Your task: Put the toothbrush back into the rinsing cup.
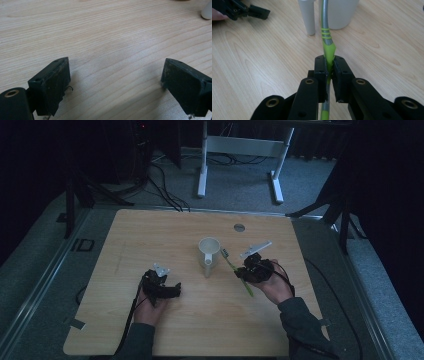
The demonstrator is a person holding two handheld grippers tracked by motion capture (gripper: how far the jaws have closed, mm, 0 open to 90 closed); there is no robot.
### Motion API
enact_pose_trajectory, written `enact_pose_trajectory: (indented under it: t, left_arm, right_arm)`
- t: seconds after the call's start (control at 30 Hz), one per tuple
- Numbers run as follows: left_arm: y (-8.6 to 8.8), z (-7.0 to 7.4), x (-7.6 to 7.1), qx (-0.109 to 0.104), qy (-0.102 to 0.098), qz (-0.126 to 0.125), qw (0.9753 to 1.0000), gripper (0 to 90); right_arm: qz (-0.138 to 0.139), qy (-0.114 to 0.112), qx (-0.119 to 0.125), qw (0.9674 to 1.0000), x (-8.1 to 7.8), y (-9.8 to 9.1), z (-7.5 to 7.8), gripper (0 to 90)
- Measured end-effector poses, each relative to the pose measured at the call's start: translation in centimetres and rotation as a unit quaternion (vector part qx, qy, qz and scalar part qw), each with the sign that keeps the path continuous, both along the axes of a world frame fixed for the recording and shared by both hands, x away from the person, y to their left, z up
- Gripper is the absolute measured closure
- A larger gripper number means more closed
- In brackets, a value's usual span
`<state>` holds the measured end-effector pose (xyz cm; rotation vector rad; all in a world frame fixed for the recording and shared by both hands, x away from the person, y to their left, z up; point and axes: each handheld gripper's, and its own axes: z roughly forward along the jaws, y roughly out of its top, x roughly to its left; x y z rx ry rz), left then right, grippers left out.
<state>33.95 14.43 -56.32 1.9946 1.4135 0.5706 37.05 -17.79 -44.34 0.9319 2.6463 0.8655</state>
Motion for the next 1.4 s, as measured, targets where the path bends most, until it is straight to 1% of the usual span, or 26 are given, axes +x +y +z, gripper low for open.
enact_pose_trajectory:
  t: [0.17, 0.7, 0.9, 1.3, 1.4]
  left_arm:
    - [-0.01, 0.0, 0.0, -0.001, 0.0, 0.0, 1.0, 9.2]
    - [0.0, 0.0, 0.0, 0.0, 0.0, 0.0, 1.0, 9.2]
    - [0.0, 0.01, 0.0, 0.0, 0.001, 0.0, 1.0, 9.2]
    - [0.0, 0.0, 0.0, 0.0, 0.0, 0.0, 1.0, 9.2]
    - [0.0, 0.01, 0.0, 0.0, 0.001, 0.0, 1.0, 9.2]
  right_arm:
    - [0.001, -0.005, 0.004, 1.0, 0.06, 0.18, 0.17, 82.2]
    - [-0.008, -0.021, 0.027, 0.9994, 0.22, 0.52, 0.31, 82.2]
    - [-0.009, -0.021, 0.032, 0.9992, 0.25, 0.76, 0.39, 82.2]
    - [-0.017, -0.032, 0.052, 0.998, 0.41, 0.87, 0.56, 82.2]
    - [-0.02, -0.038, 0.059, 0.9973, 0.4, 0.88, 0.64, 82.2]
